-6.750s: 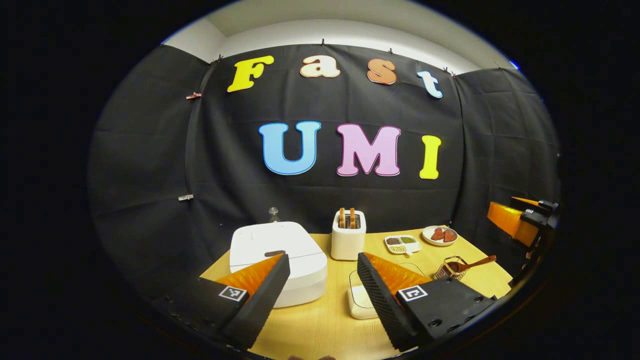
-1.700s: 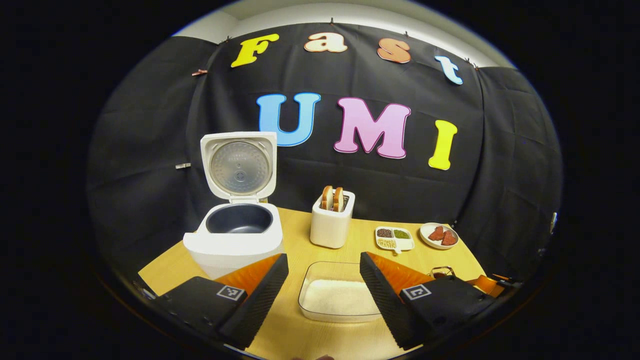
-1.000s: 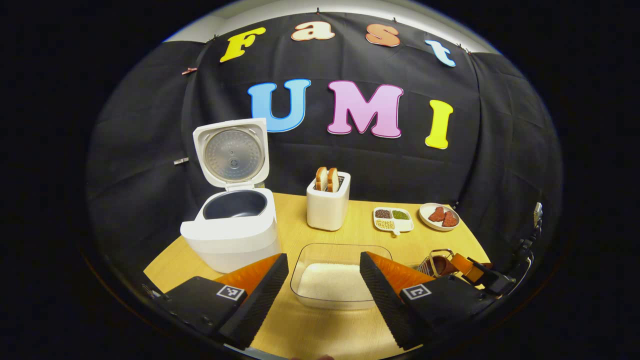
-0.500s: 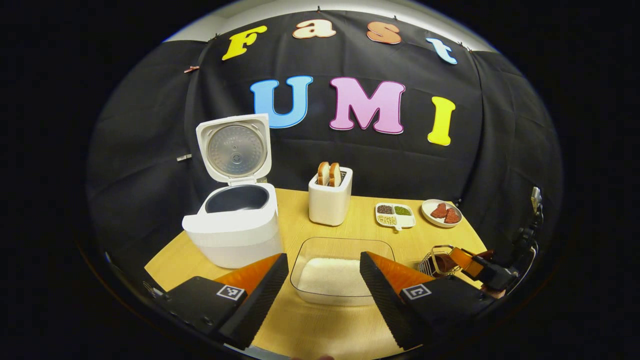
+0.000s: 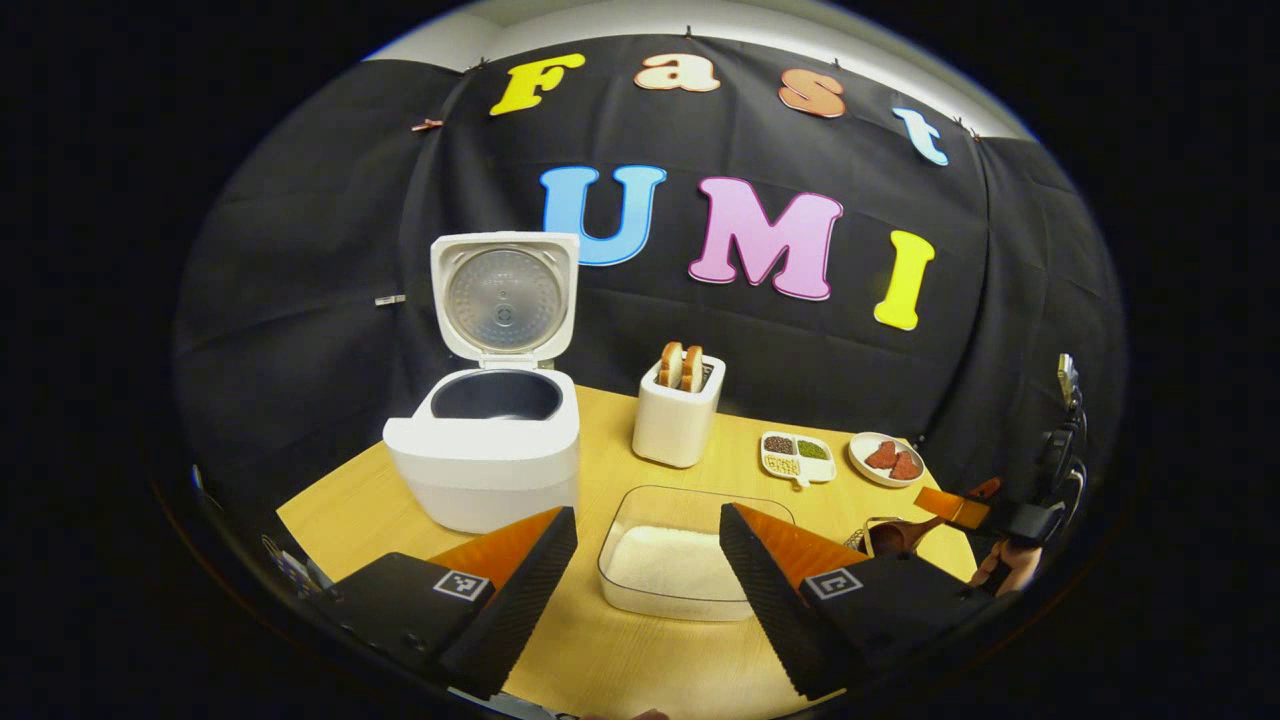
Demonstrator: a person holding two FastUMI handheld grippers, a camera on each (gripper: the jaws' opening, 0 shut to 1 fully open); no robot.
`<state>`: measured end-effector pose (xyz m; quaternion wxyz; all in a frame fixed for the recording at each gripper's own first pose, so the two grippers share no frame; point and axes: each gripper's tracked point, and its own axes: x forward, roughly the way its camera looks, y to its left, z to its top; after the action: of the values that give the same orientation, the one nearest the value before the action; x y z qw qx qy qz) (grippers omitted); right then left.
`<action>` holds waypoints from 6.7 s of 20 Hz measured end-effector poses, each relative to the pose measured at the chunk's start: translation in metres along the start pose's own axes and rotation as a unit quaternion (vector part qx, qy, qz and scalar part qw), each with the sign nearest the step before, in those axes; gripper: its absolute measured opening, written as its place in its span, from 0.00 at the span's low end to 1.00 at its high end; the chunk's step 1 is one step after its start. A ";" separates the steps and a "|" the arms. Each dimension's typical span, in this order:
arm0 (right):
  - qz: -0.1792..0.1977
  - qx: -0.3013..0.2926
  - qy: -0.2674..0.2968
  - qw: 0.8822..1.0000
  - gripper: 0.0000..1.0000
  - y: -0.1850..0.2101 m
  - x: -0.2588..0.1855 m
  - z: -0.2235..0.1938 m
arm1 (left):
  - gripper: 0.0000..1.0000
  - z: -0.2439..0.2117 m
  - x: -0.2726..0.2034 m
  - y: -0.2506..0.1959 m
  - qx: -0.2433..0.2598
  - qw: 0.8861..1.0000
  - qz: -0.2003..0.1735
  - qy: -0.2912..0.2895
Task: Close the left gripper, press the button to open the rice cooker; take a wooden spoon from the chopstick holder with the right hand, scoop a spoonful of rice and pour it into the rice cooker, then put the wooden spoon back into the chopstick holder.
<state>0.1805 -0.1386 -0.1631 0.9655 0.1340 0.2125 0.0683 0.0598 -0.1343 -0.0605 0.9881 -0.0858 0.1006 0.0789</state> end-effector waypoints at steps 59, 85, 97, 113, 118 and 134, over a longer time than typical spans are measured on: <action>-0.039 0.302 0.101 0.947 0.20 0.193 0.014 -0.052 | 0.96 -0.028 0.013 0.170 -0.065 0.994 -0.080 0.035; 0.125 0.366 0.105 0.916 0.19 0.432 0.075 0.062 | 0.95 -0.027 -0.009 0.269 -0.117 0.993 -0.002 0.010; 0.142 0.180 0.045 0.972 0.19 0.492 0.151 0.045 | 0.96 -0.038 -0.008 0.313 -0.144 0.988 0.052 0.018; 0.229 -0.091 -0.006 0.969 0.25 0.548 0.148 -0.003 | 0.96 -0.048 -0.011 0.298 -0.067 0.996 0.042 0.030; 0.264 -0.173 -0.013 0.949 0.24 0.560 0.135 -0.023 | 0.98 -0.049 -0.014 0.288 -0.065 0.997 0.028 0.030; 0.283 -0.095 -0.032 0.954 0.24 0.561 0.109 0.014 | 0.98 -0.049 -0.022 0.270 -0.073 0.997 0.019 0.021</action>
<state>0.2429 0.4144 -0.0327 0.9212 0.0984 0.1274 0.3544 -0.0172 0.1163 -0.1445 0.9752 -0.1576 0.1167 0.1027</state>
